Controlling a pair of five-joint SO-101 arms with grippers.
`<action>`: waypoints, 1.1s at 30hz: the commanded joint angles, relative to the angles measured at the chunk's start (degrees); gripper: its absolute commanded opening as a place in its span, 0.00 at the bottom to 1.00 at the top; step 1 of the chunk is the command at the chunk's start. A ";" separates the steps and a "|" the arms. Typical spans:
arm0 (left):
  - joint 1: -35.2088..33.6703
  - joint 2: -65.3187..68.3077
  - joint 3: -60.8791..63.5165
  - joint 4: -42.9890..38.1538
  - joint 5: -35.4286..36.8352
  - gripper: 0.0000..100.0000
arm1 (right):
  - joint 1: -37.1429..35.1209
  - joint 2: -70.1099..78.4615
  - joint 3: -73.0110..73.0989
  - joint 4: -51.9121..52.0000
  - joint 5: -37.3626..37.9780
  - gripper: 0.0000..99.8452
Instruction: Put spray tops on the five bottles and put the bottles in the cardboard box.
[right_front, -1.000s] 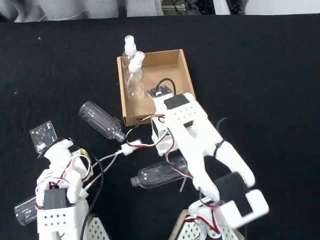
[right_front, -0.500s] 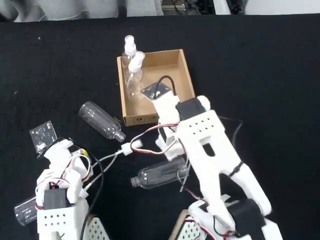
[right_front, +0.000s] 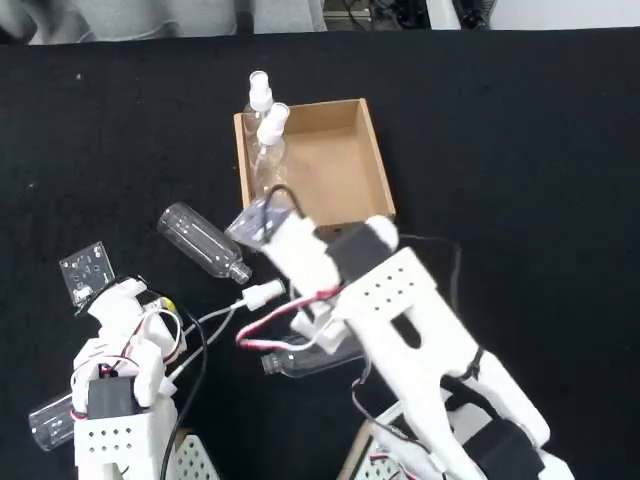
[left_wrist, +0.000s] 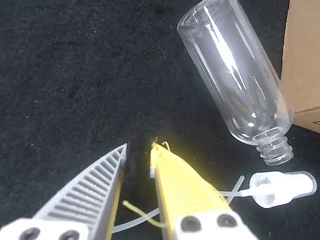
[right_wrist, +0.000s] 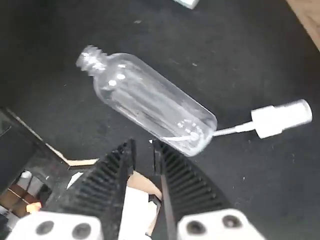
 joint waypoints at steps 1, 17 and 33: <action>-0.31 -0.09 1.27 0.18 0.00 0.06 | -6.07 -2.86 -3.21 0.70 0.79 0.02; -0.31 -0.09 1.27 0.18 0.00 0.06 | -11.96 -3.21 -3.21 4.48 11.52 0.02; -0.31 -0.09 1.27 0.18 0.00 0.06 | -11.69 -3.30 -1.27 2.02 32.18 0.02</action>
